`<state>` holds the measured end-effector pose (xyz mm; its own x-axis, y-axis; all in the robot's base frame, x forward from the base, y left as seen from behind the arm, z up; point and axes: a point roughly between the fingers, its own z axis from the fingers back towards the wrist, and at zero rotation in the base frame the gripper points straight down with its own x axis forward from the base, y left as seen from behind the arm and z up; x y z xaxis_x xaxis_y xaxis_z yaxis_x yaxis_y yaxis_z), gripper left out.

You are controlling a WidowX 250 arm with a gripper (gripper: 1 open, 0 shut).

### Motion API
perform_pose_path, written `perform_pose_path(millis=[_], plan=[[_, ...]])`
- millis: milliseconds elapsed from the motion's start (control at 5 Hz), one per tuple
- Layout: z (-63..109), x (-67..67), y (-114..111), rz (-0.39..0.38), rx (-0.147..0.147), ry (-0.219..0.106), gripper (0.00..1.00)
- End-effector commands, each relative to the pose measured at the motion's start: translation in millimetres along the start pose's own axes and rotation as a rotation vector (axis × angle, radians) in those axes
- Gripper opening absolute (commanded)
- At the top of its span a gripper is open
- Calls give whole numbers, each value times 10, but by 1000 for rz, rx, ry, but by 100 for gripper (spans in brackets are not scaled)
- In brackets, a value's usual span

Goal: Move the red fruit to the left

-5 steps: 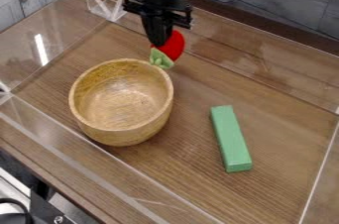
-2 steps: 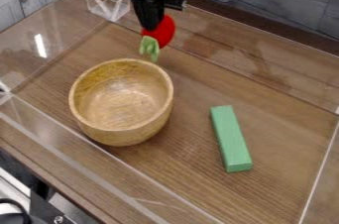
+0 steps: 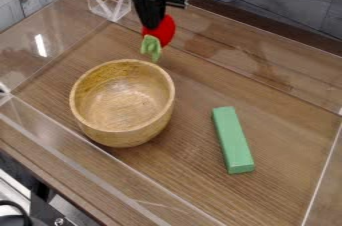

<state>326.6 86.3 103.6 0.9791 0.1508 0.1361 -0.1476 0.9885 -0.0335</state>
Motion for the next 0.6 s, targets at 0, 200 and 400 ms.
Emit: perform_pose_path(millis=[0,200,400], plan=[[176,149,-90,-19,9,-60,0],[156,177,-176,-29,5,-55,0],[91,149,-229,21,10,-54,0]])
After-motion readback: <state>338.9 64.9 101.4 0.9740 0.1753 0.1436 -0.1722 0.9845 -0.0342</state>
